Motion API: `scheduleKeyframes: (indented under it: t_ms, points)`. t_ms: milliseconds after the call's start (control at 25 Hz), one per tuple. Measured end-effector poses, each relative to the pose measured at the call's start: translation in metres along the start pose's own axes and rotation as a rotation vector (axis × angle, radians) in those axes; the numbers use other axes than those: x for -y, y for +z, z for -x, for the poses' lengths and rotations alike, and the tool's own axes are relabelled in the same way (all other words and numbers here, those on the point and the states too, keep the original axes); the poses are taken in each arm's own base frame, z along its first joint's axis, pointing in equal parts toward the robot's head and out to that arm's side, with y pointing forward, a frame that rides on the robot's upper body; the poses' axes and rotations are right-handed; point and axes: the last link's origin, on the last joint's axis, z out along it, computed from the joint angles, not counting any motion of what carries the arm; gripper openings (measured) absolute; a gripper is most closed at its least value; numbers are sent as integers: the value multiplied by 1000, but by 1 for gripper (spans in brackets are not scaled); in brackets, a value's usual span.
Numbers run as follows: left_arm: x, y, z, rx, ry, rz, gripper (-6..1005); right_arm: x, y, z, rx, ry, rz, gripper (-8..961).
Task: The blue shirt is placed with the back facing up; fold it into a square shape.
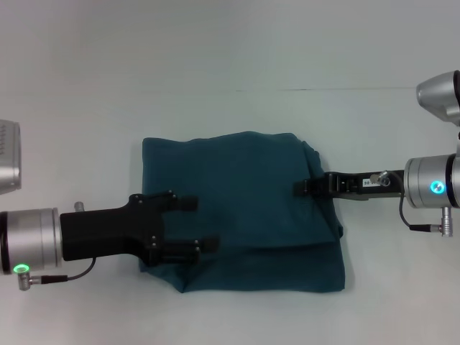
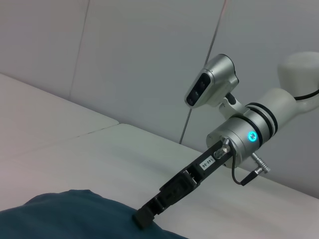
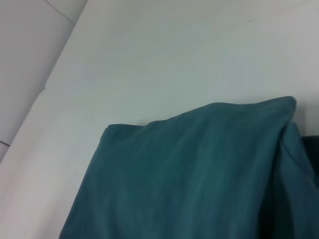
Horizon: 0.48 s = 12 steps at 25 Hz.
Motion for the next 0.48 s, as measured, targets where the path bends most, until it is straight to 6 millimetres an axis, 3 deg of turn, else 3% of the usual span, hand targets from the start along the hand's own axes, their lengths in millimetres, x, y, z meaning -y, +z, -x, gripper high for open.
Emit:
scheduleKeyframes:
  t_ms: [440, 480]
  points:
    - [1, -2, 0, -7, -3, -10, 915, -6, 5, -3, 10, -55, 30, 73]
    - [2, -3, 0, -10, -5, -14, 915, -7, 5, -3, 11, -65, 40, 68]
